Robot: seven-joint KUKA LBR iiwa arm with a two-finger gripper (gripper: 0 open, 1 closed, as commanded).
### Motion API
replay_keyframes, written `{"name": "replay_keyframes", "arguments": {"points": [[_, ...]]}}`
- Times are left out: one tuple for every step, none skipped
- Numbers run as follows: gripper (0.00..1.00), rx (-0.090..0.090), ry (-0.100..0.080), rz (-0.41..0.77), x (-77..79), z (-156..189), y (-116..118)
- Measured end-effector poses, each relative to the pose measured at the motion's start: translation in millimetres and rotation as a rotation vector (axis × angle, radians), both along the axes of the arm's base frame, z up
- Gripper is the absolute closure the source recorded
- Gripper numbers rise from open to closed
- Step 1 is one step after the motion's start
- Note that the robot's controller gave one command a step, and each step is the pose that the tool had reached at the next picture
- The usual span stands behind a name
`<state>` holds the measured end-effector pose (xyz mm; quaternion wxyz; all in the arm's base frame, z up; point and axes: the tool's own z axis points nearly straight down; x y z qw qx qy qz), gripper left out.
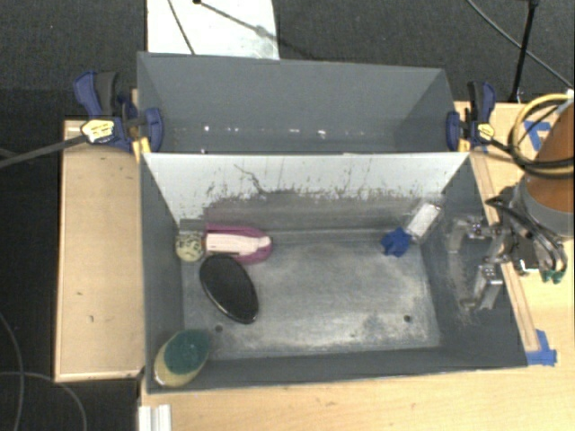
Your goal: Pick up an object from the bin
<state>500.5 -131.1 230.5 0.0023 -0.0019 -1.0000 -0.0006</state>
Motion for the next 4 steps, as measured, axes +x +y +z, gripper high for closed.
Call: {"name": "replay_keyframes", "arguments": {"points": [[0.0,0.003,0.009,-0.212,71.5,-163,-11],[0.0,-0.001,-0.002,-0.355,8.4,-161,-16],[0.0,-0.001,-0.014,-0.433,87.1,-128,3],[0.0,0.0,-0.011,-0.553,94.7,-158,26]]}}
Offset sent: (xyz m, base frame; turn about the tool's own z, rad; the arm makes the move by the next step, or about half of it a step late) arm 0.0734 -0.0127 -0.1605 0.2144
